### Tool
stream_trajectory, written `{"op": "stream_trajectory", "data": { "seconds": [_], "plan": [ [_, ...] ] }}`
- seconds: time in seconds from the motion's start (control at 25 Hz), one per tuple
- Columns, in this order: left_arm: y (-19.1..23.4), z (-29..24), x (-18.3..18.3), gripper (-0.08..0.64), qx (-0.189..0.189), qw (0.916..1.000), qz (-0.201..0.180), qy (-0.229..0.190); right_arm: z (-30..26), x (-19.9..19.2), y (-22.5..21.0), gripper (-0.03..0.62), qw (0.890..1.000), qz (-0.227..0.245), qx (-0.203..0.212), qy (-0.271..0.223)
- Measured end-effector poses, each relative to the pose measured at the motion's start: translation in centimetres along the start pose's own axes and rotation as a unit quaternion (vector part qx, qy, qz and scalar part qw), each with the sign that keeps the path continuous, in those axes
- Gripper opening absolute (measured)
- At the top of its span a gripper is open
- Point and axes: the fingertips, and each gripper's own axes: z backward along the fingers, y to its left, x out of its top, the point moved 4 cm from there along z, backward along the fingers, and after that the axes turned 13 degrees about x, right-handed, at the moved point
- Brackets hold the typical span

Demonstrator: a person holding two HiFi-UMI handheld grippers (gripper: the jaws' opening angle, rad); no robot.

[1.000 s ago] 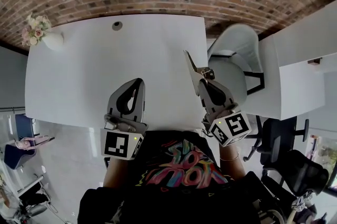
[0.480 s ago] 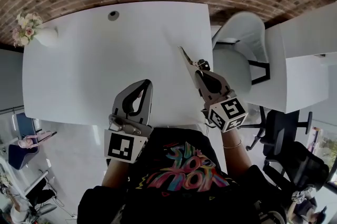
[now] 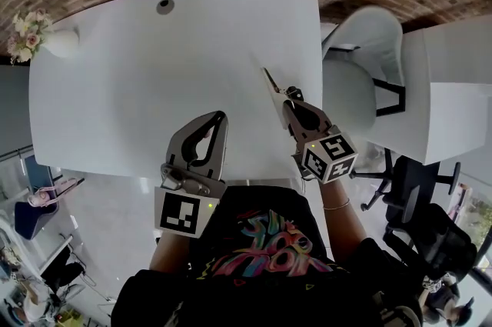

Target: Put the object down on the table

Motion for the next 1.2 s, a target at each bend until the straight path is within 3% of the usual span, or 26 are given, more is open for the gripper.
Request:
{"op": "stream_trajectory", "data": {
  "seconds": [0.44, 0.8, 1.2],
  "plan": [
    [0.1, -2.4, -2.3, 0.025, -0.002, 0.9999, 0.009, 0.013, -2.0, -3.2, -2.4, 0.025, 0.998, -0.059, -0.008, 0.019],
    [-0.5, -3.0, -3.2, 0.025, -0.016, 0.9996, 0.016, 0.018, -2.9, -3.9, -3.2, 0.031, 0.997, -0.073, 0.000, 0.026],
    [-0.2, -2.6, -3.5, 0.025, -0.004, 0.9994, 0.014, 0.031, -3.7, -5.4, -4.1, 0.041, 0.989, -0.143, 0.028, -0.017]
  ]
}}
